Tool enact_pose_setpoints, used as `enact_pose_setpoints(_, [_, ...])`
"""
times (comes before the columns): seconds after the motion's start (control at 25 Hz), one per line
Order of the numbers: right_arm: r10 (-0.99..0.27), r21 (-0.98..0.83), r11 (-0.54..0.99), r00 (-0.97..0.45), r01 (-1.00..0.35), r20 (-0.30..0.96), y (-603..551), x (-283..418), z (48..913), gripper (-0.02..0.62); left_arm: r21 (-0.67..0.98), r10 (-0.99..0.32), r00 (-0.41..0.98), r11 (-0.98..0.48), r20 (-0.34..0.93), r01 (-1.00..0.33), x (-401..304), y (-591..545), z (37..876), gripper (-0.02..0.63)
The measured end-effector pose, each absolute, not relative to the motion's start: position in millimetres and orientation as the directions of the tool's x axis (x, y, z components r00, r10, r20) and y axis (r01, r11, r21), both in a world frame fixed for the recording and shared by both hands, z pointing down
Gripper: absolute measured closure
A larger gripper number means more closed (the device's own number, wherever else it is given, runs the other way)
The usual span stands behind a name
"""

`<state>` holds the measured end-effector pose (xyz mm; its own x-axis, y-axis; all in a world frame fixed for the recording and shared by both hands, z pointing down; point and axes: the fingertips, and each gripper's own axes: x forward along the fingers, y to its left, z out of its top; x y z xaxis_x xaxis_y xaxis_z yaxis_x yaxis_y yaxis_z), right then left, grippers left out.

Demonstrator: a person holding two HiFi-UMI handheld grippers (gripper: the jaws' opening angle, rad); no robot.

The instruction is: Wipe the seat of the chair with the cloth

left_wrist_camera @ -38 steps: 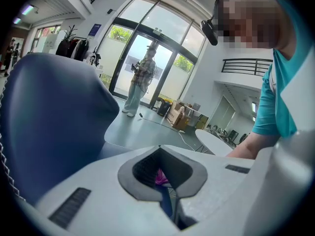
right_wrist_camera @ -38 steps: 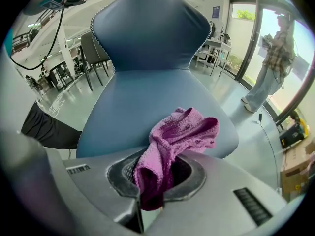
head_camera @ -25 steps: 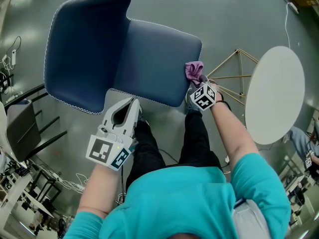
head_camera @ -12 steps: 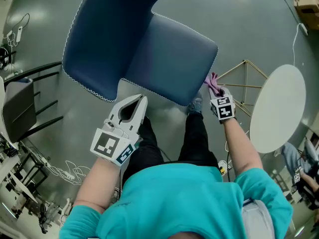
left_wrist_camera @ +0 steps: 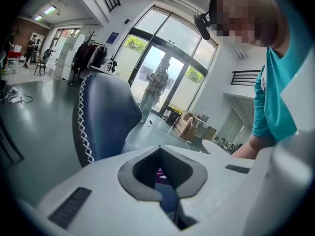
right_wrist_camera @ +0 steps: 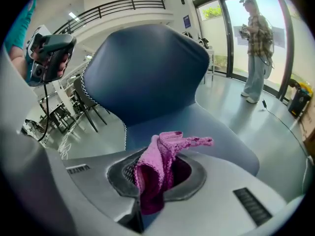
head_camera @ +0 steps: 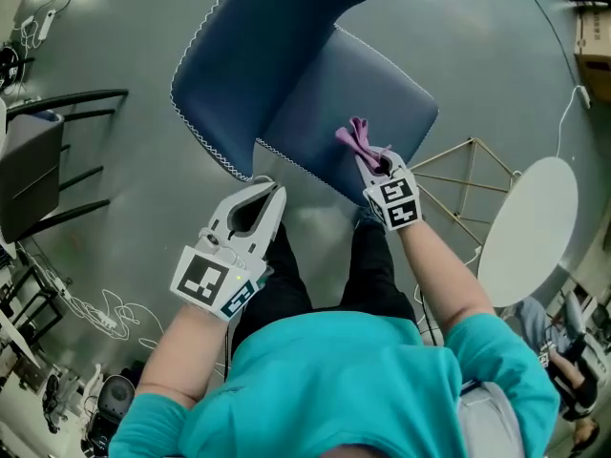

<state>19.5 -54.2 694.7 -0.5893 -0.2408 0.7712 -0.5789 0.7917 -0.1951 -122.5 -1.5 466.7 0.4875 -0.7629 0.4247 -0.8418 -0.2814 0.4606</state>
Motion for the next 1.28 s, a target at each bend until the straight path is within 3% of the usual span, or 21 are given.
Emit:
enact_pose_setpoints(0.36, [-0.214,-0.141,0.868,-0.613,-0.477,0.760,-39.7,-128.2,728.9,0.545,0.465,-0.797,0.429,-0.214,0.426,-0.859,-200.4,41.4,475.5,0.603])
enact_pose_setpoints(0.6, [-0.142,-0.047,0.950,-0.560,-0.309,0.816,-12.8,-194.5,769.7,0.545,0.470,-0.808,0.397,-0.172,0.435,-0.865,-238.8,65.6,484.5,0.603])
enact_pose_setpoints(1.08, [-0.142,0.179,0.982,-0.396,0.059,0.907,12.8,-214.3,807.7,0.543,0.478,-0.832,0.350,-0.119,0.430,-0.870,-270.3,82.7,491.6,0.603])
enact_pose_setpoints(1.28, [-0.153,0.215,0.968,-0.373,0.129,0.915,22.0,-208.7,810.1,0.543,0.469,-0.835,0.353,-0.133,0.422,-0.873,-269.2,77.1,483.2,0.603])
